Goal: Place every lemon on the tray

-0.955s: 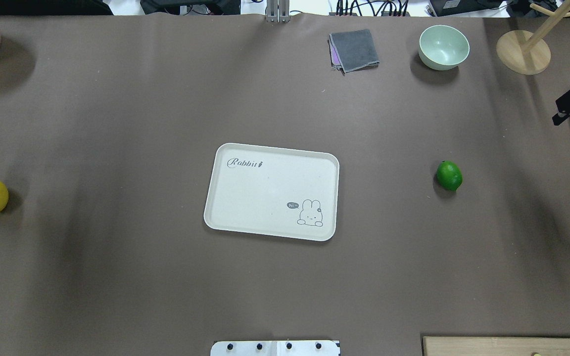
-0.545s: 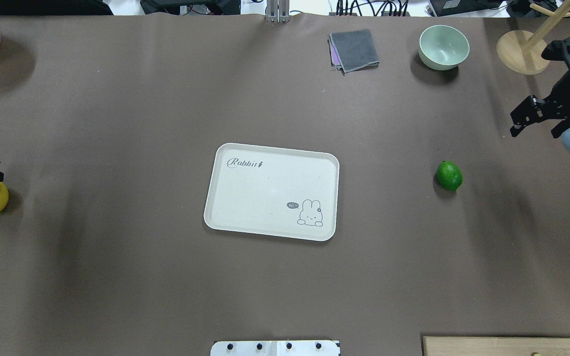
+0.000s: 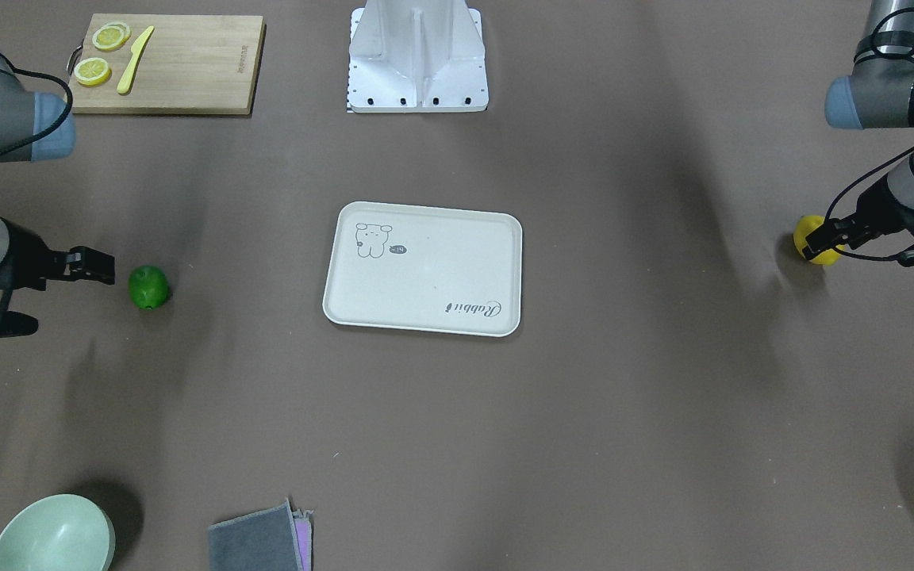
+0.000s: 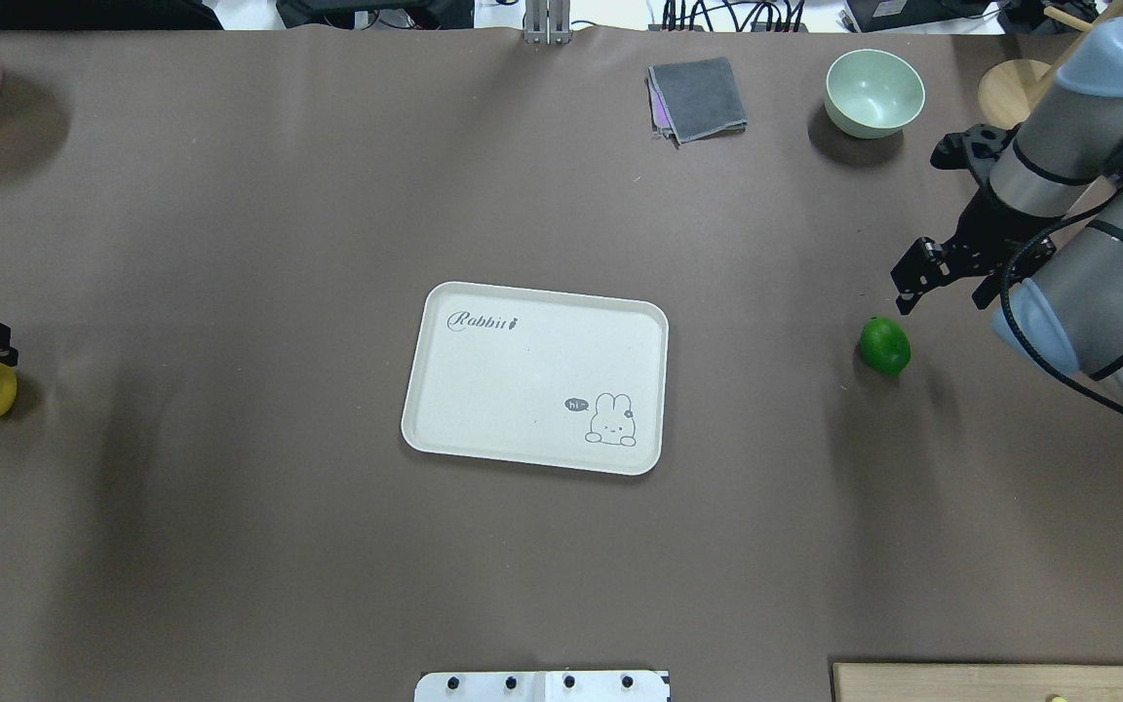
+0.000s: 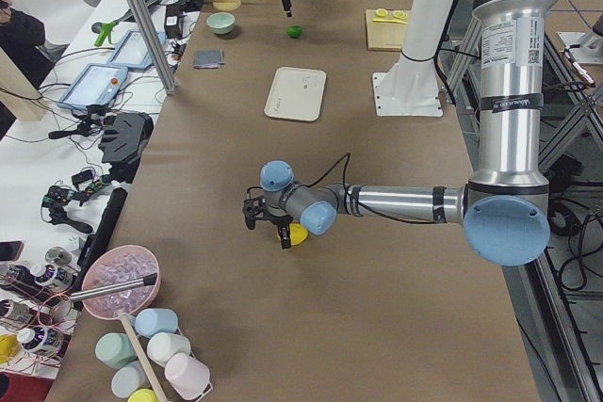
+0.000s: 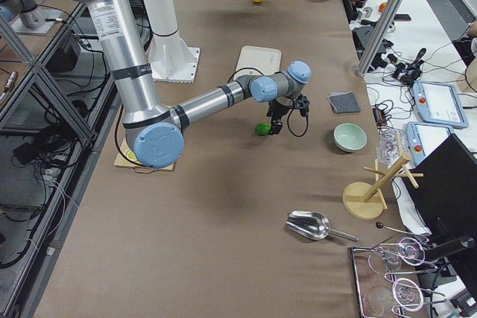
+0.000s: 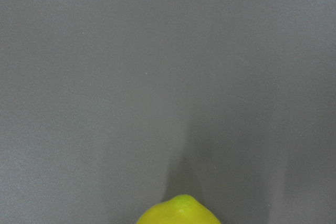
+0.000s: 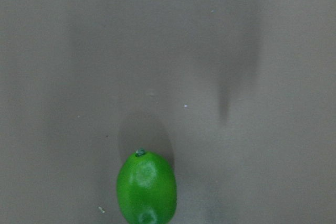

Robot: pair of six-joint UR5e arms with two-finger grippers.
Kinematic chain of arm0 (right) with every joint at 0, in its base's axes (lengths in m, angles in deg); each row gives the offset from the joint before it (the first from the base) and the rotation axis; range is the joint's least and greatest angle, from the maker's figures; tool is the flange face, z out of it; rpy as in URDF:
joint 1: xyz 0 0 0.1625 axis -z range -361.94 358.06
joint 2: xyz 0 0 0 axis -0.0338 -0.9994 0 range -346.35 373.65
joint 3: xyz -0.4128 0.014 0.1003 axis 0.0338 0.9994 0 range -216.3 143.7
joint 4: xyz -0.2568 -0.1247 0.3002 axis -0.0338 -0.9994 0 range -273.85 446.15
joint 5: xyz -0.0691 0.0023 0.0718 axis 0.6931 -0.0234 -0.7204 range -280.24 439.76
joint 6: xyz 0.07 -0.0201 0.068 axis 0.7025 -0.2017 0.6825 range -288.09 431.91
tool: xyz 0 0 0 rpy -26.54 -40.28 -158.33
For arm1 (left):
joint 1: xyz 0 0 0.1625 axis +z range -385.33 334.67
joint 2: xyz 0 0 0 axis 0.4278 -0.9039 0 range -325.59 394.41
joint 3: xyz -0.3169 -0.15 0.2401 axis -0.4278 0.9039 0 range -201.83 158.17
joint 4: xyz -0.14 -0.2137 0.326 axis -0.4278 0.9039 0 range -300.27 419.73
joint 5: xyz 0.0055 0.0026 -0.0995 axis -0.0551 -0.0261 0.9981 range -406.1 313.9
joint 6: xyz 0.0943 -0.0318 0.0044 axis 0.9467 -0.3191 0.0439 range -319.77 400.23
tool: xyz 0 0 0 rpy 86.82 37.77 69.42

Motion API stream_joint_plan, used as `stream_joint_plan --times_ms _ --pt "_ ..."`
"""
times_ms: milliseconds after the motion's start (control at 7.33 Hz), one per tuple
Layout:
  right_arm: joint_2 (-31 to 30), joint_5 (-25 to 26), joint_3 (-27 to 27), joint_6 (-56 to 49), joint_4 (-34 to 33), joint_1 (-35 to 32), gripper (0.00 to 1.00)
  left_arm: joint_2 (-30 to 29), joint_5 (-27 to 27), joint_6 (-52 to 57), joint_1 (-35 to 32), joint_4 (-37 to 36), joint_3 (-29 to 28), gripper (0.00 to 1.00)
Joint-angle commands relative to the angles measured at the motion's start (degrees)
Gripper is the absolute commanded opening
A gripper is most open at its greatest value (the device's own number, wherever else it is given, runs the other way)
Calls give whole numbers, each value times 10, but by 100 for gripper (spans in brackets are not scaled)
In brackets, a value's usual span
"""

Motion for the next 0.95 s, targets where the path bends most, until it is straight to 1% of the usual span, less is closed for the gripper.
stream_joint_plan --times_ms 0,136,273,545,682,818 --pt "6 0 9 1 7 35 99 1 0 -1 2 6 0 16" --pt "6 0 12 1 7 42 99 1 0 -1 2 5 -1 0" --pt "5 1 16 -2 8 47 99 0 1 5 2 4 -1 0" --pt "8 4 34 -5 12 54 97 -12 20 7 2 -4 0 0" --pt "23 6 60 -4 35 60 96 -13 38 7 -1 -6 -2 0" --pt "26 7 74 -4 47 60 96 -14 51 9 -1 -13 -1 0"
